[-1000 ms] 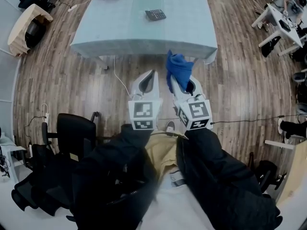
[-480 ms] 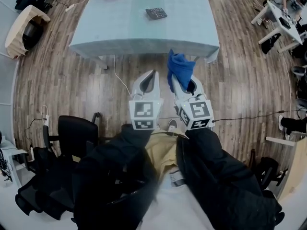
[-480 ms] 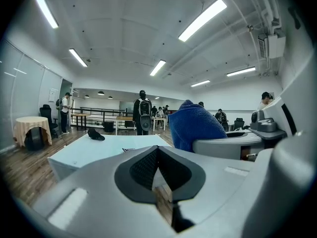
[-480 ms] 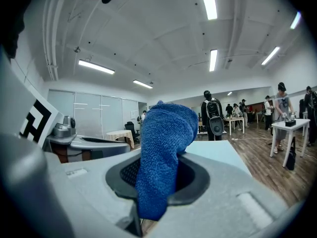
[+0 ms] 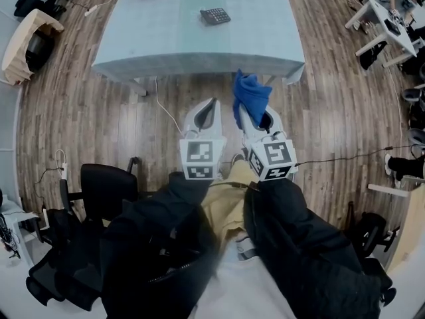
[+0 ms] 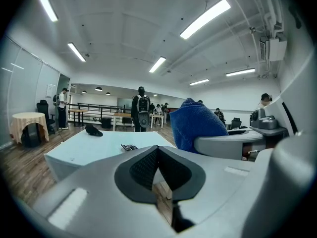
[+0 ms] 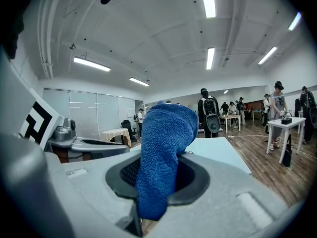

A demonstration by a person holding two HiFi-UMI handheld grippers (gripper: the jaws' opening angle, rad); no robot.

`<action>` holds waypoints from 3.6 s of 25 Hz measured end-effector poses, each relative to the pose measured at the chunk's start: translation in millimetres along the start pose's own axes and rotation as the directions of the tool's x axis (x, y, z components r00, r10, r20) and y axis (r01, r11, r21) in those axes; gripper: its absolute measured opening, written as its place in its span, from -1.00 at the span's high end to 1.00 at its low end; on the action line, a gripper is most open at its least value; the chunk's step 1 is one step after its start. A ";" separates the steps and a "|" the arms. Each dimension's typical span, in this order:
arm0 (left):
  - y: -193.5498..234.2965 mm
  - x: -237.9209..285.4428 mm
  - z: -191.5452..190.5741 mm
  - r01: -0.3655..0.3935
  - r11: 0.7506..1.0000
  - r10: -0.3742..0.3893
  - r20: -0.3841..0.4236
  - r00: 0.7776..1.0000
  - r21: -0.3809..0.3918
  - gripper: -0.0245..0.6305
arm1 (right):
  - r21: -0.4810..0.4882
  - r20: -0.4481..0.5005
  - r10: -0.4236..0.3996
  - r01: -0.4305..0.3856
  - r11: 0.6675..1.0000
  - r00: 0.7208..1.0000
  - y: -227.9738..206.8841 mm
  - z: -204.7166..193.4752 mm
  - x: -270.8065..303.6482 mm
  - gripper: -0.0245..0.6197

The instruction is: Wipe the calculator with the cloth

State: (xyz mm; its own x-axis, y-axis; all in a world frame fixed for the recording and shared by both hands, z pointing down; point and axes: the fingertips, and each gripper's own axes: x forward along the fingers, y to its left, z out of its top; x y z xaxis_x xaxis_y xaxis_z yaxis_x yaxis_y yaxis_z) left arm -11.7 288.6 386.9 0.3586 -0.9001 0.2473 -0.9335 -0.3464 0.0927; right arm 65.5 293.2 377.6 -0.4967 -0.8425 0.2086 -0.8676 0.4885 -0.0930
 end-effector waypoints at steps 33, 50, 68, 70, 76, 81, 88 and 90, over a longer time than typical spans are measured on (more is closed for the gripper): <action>74.5 225.6 44.7 -0.132 0.991 0.133 -0.072 0.989 0.008 0.93 | 0.041 -0.045 0.170 -0.168 0.985 0.984 -133.6 35.1 212.3 0.64; 129.0 325.4 65.4 -0.072 0.997 0.071 -0.082 0.994 -0.016 0.93 | 0.045 -0.048 0.136 -0.134 0.990 0.990 -164.6 50.4 316.0 0.64; 229.9 449.3 64.8 0.028 0.997 -0.041 -0.214 0.976 -0.066 0.93 | 0.078 -0.175 0.083 -0.070 0.995 0.981 -182.2 48.7 474.1 0.64; 235.0 457.6 53.1 0.026 0.995 -0.049 -0.252 0.967 -0.093 0.93 | 0.087 -0.203 0.077 -0.061 0.994 0.976 -186.1 39.9 481.4 0.64; 233.6 474.8 21.4 -0.009 0.985 -0.053 -0.359 0.932 -0.170 0.93 | 0.128 -0.289 0.094 -0.059 0.990 0.953 -205.6 3.9 488.1 0.63; 238.0 484.3 3.4 -0.066 0.979 -0.022 -0.424 0.906 -0.191 0.93 | 0.137 -0.330 0.153 -0.113 0.984 0.931 -212.3 -14.3 498.8 0.63; 237.8 501.1 -21.0 -0.131 0.965 0.000 -0.497 0.868 -0.229 0.93 | 0.142 -0.401 0.196 -0.151 0.978 0.895 -235.2 -36.3 516.6 0.63; 240.1 503.4 -30.9 -0.142 0.960 -0.005 -0.525 0.851 -0.239 0.93 | 0.133 -0.427 0.201 -0.159 0.978 0.882 -237.5 -45.8 523.0 0.63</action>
State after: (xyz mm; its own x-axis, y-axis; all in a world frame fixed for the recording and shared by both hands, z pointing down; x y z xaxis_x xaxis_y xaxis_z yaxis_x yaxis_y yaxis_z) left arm -55.3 -239.5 563.5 0.3083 -0.6261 0.7162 -0.9482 -0.1413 0.2847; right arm 12.9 -253.1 553.3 -0.6027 -0.5475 0.5806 -0.7728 0.5818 -0.2536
